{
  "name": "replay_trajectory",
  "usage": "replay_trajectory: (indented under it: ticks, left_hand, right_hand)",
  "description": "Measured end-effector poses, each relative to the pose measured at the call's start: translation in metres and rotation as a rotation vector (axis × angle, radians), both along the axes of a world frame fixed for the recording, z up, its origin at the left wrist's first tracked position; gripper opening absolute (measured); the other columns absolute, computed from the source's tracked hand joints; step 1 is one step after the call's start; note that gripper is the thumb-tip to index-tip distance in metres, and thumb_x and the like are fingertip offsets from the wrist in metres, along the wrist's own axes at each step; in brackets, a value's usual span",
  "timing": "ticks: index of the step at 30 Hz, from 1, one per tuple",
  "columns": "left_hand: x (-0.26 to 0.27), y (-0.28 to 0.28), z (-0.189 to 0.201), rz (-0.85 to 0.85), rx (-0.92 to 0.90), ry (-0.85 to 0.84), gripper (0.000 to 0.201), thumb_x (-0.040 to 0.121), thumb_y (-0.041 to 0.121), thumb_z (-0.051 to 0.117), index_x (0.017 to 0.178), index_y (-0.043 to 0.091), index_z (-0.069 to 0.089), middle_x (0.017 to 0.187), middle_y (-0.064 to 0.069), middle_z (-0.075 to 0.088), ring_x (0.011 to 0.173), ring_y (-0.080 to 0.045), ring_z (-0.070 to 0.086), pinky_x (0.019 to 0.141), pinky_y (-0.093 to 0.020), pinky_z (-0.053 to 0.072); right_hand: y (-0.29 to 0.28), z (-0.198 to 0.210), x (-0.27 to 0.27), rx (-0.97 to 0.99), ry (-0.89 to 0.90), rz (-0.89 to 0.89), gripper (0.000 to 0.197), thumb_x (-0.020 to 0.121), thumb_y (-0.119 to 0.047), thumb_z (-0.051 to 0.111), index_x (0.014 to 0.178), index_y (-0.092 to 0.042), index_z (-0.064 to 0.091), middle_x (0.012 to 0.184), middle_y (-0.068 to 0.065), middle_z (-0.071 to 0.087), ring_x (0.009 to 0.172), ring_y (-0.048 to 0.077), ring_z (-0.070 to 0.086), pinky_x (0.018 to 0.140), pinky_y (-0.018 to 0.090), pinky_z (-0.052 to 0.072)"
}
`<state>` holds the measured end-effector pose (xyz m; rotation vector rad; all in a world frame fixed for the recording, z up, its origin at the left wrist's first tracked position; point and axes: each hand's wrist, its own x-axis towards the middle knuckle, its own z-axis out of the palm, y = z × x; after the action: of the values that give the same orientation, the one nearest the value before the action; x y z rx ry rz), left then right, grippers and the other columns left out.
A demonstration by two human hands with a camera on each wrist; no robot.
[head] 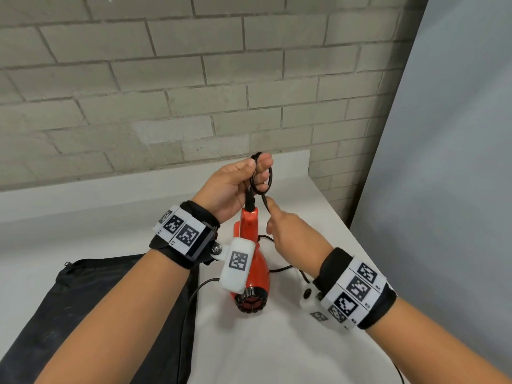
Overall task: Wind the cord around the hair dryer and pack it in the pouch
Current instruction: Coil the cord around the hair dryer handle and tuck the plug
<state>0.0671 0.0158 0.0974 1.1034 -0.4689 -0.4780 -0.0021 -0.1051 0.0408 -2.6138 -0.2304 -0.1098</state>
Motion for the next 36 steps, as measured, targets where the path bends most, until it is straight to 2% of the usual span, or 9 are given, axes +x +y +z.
replay_trajectory:
  ticks: [6,9,13,16,18,21,23,27,36]
  left_hand:
    - [0.0,-0.003,-0.003,0.131,0.086,-0.098,0.027,0.096,0.014,0.036,0.115,0.009,0.054,0.102,0.004,0.068,0.084,-0.006,0.068,0.077,-0.017,0.054]
    - [-0.005,-0.009,-0.006,0.262,0.228,-0.255,0.033,0.094,0.01,0.041,0.126,0.006,0.049,0.114,-0.003,0.061,0.085,-0.003,0.065,0.079,-0.016,0.052]
    - [-0.014,-0.016,-0.007,0.245,0.33,-0.364,0.033,0.093,0.008,0.043,0.126,0.004,0.05,0.111,-0.006,0.06,0.074,0.004,0.064,0.074,-0.012,0.051]
    - [-0.024,-0.02,-0.002,0.193,0.377,-0.383,0.032,0.097,0.014,0.033,0.097,-0.001,0.062,0.088,-0.015,0.062,0.067,-0.007,0.061,0.069,-0.018,0.048]
    - [-0.03,-0.022,0.004,0.193,0.435,-0.363,0.05,0.1,0.028,0.02,0.075,0.012,0.06,0.064,-0.002,0.064,0.053,-0.004,0.059,0.063,-0.019,0.048]
    - [-0.028,-0.023,0.004,0.042,0.41,-0.328,0.065,0.097,0.039,0.004,0.077,0.017,0.062,0.052,0.006,0.064,0.043,-0.006,0.051,0.054,-0.019,0.043]
    - [-0.023,-0.02,0.002,-0.023,0.376,-0.263,0.061,0.099,0.036,0.011,0.077,0.012,0.063,0.044,0.008,0.052,0.037,-0.005,0.038,0.045,-0.016,0.034]
    - [-0.014,-0.012,0.003,-0.067,0.319,-0.102,0.043,0.097,0.023,0.028,0.074,0.005,0.061,0.042,0.01,0.039,0.034,-0.004,0.027,0.041,-0.016,0.028]
    - [-0.006,-0.003,-0.001,-0.232,0.188,0.055,0.036,0.095,0.019,0.024,0.082,0.006,0.055,0.049,0.01,0.041,0.039,-0.004,0.033,0.047,-0.018,0.038]
  right_hand:
    - [0.006,0.002,-0.025,-0.173,0.045,0.062,0.032,0.095,-0.012,0.035,0.127,-0.008,0.034,0.09,0.012,0.057,0.07,0.022,0.046,0.062,0.032,0.035]
    - [-0.005,0.009,-0.026,-0.216,-0.196,0.08,0.028,0.093,-0.008,0.043,0.121,-0.007,0.047,0.099,0.012,0.064,0.079,0.027,0.058,0.068,0.036,0.047]
    - [-0.02,0.021,-0.015,-0.304,-0.661,0.172,0.03,0.071,0.005,0.059,0.098,-0.009,0.061,0.077,0.006,0.066,0.066,0.023,0.058,0.057,0.032,0.049]
    - [-0.023,0.046,-0.005,-0.251,-0.784,0.178,0.022,0.078,-0.002,0.051,0.097,-0.011,0.058,0.082,0.009,0.064,0.075,0.02,0.051,0.064,0.031,0.046]
    - [-0.025,0.062,0.001,-0.096,-0.737,0.142,0.018,0.084,-0.009,0.048,0.097,-0.008,0.06,0.086,0.011,0.061,0.071,0.021,0.053,0.065,0.026,0.045]
    - [-0.033,0.079,0.016,0.236,-0.499,0.086,0.011,0.086,-0.01,0.053,0.094,-0.007,0.06,0.087,0.004,0.059,0.068,0.002,0.05,0.066,0.011,0.04]
    - [-0.042,0.079,0.027,0.373,-0.336,0.095,0.006,0.086,-0.008,0.057,0.084,-0.011,0.061,0.073,-0.003,0.06,0.061,-0.001,0.054,0.064,0.016,0.042]
    - [-0.048,0.058,0.031,0.578,-0.156,0.139,0.025,0.093,-0.009,0.044,0.08,-0.026,0.055,0.064,-0.002,0.054,0.053,0.004,0.046,0.053,0.018,0.04]
    - [-0.04,0.048,0.024,0.859,-0.123,0.241,0.028,0.092,0.007,0.039,0.086,-0.018,0.052,0.058,-0.013,0.064,0.048,-0.004,0.048,0.046,0.006,0.032]
